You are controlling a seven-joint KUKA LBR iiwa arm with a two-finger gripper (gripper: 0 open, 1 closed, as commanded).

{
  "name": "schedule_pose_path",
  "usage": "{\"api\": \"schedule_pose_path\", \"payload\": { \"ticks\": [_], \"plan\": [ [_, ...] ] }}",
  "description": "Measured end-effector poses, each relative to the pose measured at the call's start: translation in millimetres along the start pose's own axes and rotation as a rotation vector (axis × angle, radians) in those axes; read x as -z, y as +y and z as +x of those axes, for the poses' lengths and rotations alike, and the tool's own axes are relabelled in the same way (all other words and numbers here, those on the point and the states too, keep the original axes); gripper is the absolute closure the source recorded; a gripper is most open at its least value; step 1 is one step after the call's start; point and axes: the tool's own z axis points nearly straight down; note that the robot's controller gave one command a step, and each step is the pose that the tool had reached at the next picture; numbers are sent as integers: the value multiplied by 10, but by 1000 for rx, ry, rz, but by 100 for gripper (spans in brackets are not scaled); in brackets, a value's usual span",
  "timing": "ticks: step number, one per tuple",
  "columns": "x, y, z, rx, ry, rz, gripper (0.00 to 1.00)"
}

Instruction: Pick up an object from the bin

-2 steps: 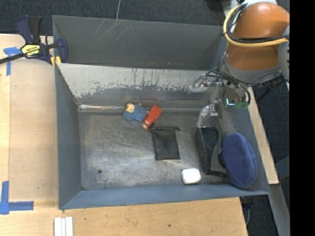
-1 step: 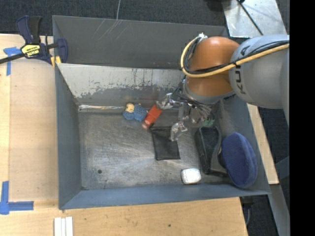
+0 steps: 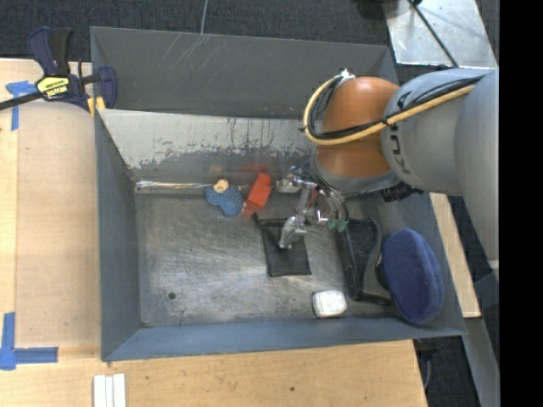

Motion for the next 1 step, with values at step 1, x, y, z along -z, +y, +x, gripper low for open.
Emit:
{"api": "schedule_pose_path", "payload": {
  "ticks": [1],
  "plan": [
    [-60, 31, 77, 376, 9, -5, 0]
  ]
}}
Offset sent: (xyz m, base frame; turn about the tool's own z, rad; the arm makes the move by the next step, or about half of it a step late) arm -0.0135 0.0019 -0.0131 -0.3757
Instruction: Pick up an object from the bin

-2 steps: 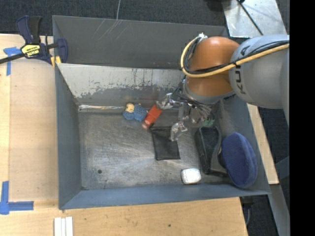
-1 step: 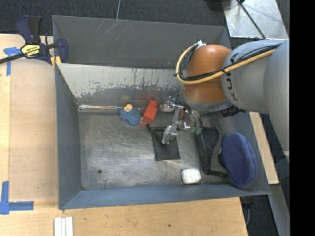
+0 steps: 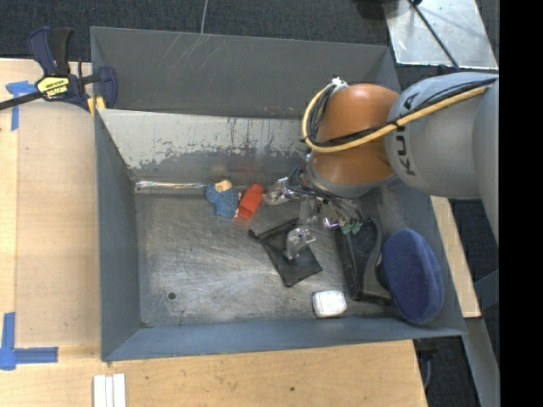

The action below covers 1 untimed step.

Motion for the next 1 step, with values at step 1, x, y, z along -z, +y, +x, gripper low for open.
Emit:
{"api": "schedule_pose_path", "payload": {
  "ticks": [1],
  "plan": [
    [25, -12, -20, -1, -9, 3, 100]
  ]
}}
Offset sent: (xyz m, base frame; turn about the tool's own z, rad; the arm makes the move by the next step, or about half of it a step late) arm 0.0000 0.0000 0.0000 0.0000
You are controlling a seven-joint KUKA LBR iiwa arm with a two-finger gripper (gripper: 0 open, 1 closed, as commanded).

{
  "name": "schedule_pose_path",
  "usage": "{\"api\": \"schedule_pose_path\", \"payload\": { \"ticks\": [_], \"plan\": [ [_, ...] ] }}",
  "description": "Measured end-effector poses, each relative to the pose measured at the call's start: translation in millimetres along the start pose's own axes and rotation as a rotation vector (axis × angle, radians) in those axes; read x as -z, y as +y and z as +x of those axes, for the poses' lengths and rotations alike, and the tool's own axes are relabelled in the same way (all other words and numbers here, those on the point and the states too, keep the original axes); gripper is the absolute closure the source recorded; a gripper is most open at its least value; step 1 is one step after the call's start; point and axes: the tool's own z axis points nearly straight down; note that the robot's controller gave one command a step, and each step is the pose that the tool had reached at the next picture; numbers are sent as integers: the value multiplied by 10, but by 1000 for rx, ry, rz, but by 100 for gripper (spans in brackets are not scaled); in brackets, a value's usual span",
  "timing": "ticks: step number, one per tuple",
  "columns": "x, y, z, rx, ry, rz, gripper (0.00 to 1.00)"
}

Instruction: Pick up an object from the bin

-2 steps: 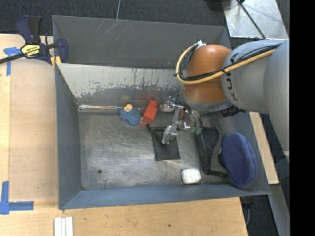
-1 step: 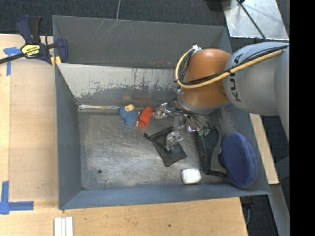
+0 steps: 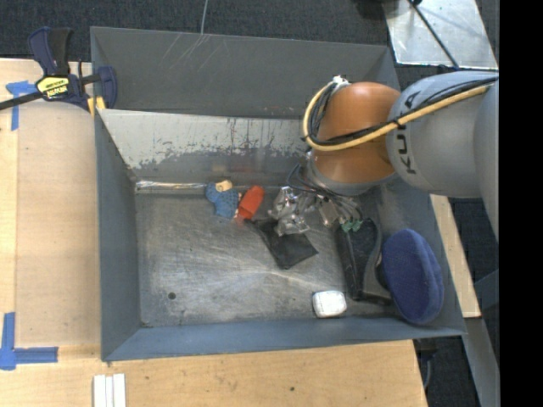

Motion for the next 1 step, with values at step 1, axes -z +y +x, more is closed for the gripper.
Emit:
{"api": "schedule_pose_path", "payload": {
  "ticks": [1],
  "plan": [
    [1877, -270, -37, 57, 16, 0, 100]
  ]
}}
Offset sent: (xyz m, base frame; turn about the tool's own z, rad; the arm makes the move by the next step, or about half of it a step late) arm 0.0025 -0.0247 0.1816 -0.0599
